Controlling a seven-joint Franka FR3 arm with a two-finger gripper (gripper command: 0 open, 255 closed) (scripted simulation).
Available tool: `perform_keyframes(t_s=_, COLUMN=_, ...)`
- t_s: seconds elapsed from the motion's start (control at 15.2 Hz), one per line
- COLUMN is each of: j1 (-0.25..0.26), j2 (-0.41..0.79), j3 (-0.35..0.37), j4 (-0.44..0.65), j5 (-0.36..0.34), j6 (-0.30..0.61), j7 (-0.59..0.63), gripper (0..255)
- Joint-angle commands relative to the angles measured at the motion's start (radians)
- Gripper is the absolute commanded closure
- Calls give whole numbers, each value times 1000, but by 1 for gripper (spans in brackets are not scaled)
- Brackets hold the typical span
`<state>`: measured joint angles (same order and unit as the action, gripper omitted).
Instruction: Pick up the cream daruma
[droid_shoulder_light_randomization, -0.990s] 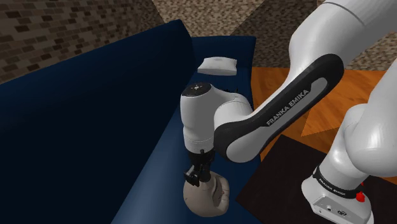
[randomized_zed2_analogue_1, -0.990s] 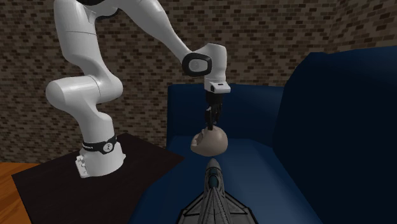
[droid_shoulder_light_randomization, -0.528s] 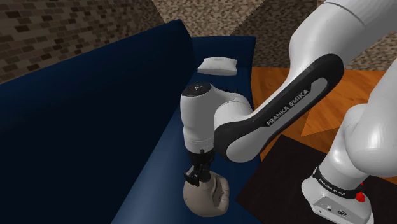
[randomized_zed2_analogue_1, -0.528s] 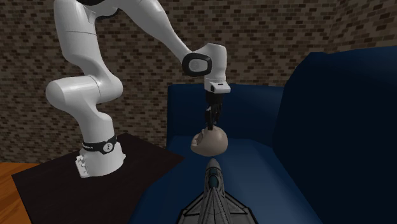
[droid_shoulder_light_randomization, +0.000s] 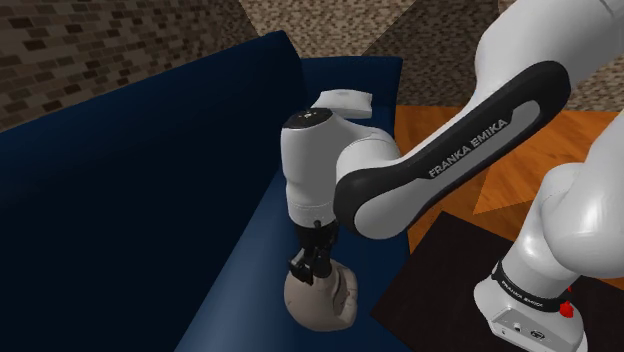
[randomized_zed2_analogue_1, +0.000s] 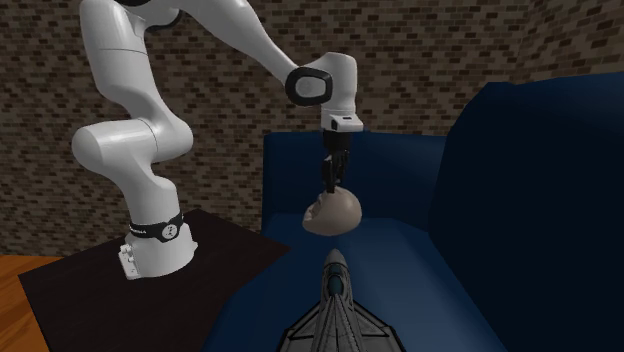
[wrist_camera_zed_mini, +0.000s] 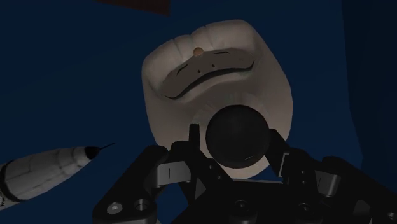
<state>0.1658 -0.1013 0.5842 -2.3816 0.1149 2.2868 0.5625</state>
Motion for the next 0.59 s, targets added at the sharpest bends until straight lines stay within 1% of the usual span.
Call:
perform_keyframes(t_s=0.0, j1=1, j2=-24, j3=-4, j4=11, j5=14, j6=-31, j7=-10, gripper=255)
perform_keyframes(t_s=0.4, j1=4, j2=-75, j3=-16, j4=52, j5=37, j6=-118, j7=-27, gripper=255)
perform_keyframes(t_s=0.53, j1=4, j2=-77, j3=-16, j4=53, j5=37, j6=-120, j7=-27, gripper=255)
